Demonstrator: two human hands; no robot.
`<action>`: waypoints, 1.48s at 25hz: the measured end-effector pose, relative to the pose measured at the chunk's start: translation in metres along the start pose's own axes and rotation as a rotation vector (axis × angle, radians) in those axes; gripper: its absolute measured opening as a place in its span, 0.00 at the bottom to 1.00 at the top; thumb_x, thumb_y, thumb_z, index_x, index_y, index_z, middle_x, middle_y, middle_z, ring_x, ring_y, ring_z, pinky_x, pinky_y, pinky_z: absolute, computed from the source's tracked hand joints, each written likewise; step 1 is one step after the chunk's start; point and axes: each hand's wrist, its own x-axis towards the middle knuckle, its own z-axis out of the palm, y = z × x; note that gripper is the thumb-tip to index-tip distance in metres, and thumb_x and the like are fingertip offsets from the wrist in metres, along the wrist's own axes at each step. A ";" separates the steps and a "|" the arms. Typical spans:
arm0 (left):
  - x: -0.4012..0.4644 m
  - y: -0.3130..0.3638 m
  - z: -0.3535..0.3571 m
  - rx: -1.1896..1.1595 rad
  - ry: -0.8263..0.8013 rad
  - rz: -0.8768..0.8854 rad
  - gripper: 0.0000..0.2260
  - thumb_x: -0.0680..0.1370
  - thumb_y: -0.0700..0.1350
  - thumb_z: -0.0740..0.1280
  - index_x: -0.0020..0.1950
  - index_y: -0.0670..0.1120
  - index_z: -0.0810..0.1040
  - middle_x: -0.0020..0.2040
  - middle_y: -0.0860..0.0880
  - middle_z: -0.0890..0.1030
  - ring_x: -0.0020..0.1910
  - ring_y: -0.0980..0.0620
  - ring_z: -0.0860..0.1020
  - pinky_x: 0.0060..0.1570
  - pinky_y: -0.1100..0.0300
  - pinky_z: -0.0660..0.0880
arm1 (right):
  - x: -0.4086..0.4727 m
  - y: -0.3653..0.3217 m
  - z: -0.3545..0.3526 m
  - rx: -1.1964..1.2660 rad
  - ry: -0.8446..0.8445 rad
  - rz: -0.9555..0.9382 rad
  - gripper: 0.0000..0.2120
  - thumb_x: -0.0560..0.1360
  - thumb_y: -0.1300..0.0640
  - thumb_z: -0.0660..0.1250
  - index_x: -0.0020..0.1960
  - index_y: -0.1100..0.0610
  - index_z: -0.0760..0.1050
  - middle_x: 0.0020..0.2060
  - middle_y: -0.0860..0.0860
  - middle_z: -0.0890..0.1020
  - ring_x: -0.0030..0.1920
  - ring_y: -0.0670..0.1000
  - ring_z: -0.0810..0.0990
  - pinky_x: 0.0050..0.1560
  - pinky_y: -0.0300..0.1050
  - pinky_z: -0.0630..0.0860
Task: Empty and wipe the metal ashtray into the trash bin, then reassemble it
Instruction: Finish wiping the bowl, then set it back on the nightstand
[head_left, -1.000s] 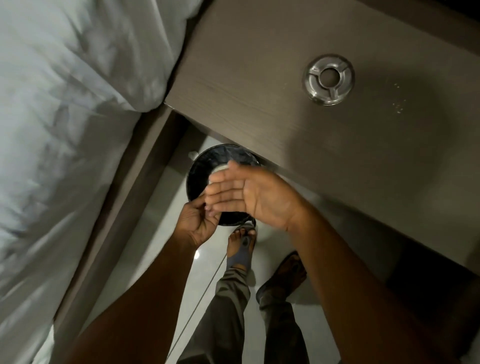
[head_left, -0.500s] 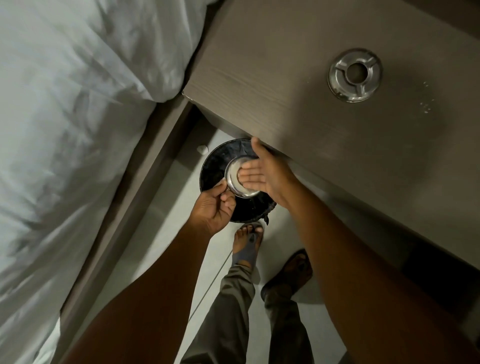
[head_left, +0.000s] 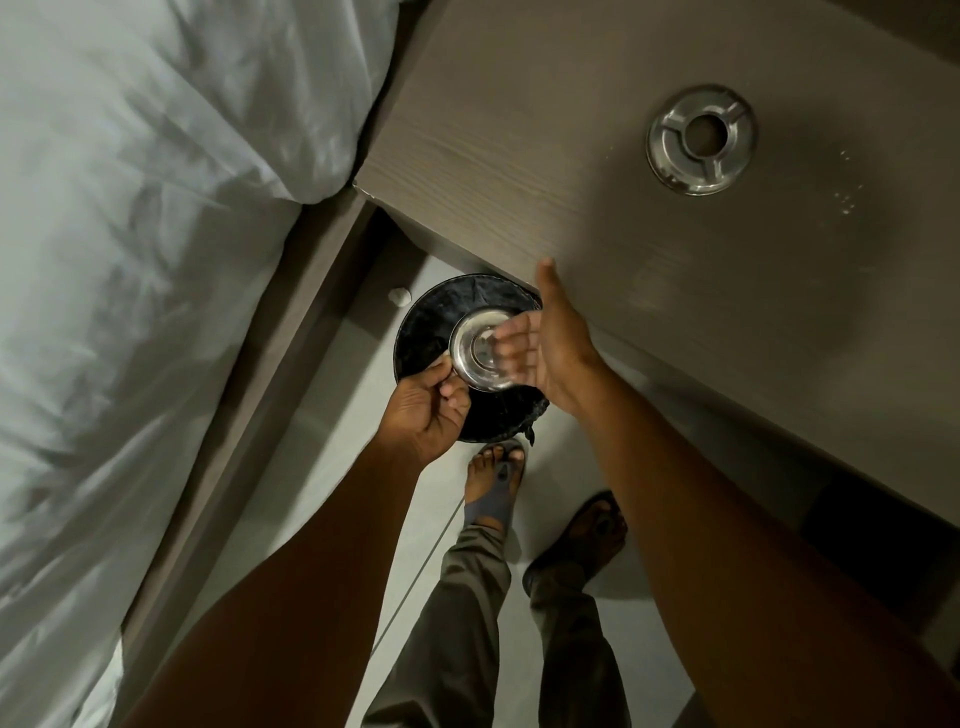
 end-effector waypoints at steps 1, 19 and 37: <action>0.000 0.000 0.002 0.014 -0.008 -0.006 0.07 0.82 0.35 0.59 0.54 0.39 0.76 0.34 0.49 0.76 0.24 0.58 0.68 0.24 0.67 0.65 | 0.002 0.000 -0.001 -0.029 -0.011 0.010 0.43 0.77 0.24 0.50 0.43 0.59 0.86 0.39 0.59 0.87 0.35 0.53 0.86 0.31 0.44 0.81; -0.043 0.043 -0.076 0.042 0.070 0.029 0.16 0.84 0.40 0.53 0.46 0.43 0.79 0.28 0.51 0.69 0.24 0.58 0.70 0.22 0.69 0.69 | -0.038 -0.012 -0.049 -0.597 0.683 -1.013 0.27 0.81 0.41 0.61 0.66 0.62 0.78 0.61 0.60 0.82 0.63 0.55 0.79 0.66 0.43 0.71; -0.089 -0.017 0.096 0.913 -0.153 0.817 0.06 0.82 0.43 0.65 0.51 0.45 0.81 0.39 0.51 0.78 0.36 0.58 0.76 0.39 0.67 0.74 | -0.006 -0.003 -0.262 -1.221 0.915 -0.494 0.52 0.77 0.24 0.46 0.82 0.66 0.46 0.82 0.65 0.49 0.83 0.62 0.46 0.82 0.60 0.43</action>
